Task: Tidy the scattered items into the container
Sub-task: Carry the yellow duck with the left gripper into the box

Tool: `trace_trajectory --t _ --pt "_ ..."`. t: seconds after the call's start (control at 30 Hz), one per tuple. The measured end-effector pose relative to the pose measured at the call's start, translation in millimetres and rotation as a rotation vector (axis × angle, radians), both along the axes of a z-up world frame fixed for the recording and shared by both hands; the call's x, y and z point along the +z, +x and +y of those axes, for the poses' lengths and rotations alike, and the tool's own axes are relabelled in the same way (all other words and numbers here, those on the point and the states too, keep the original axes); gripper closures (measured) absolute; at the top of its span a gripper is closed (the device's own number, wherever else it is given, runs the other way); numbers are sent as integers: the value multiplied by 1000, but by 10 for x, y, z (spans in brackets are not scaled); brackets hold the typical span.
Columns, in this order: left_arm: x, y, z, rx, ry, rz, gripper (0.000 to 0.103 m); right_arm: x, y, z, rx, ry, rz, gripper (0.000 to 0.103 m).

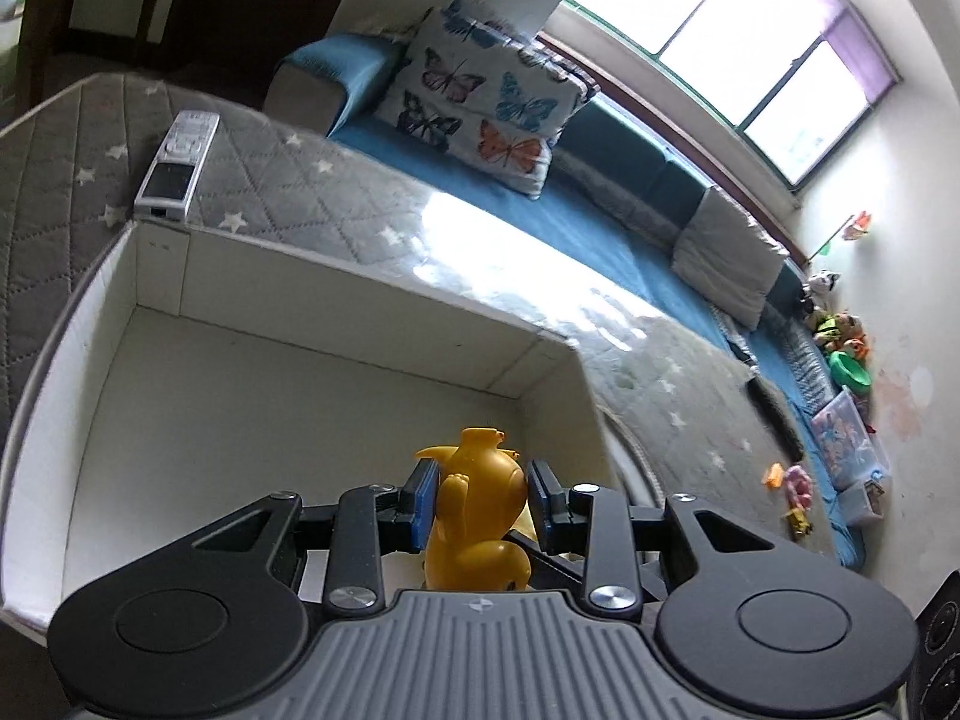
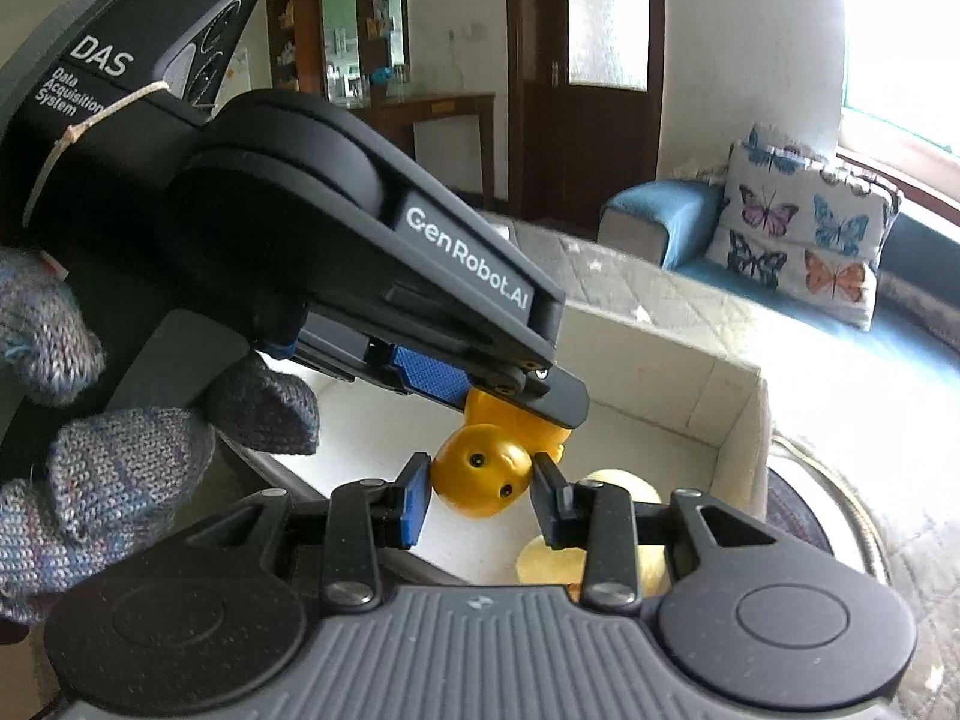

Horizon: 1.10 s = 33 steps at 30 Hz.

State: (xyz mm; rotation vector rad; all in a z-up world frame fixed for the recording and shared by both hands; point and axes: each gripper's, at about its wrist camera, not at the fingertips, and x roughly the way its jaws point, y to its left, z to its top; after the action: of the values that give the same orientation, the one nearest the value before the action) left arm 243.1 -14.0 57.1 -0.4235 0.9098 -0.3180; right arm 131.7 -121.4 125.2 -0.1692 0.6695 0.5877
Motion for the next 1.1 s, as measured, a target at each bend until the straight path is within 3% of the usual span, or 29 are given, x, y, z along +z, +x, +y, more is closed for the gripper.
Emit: trace_trajectory --t 0.3,0.6,1.1 --pt "-305 222 53 10 -16 90 68 -266 318 -25 29 -10 95 68" --pt "-401 255 106 26 -9 134 68 -299 295 -57 21 -11 96 65" --pt "-214 82 42 22 59 75 68 -116 70 -149 -20 8 57 60"
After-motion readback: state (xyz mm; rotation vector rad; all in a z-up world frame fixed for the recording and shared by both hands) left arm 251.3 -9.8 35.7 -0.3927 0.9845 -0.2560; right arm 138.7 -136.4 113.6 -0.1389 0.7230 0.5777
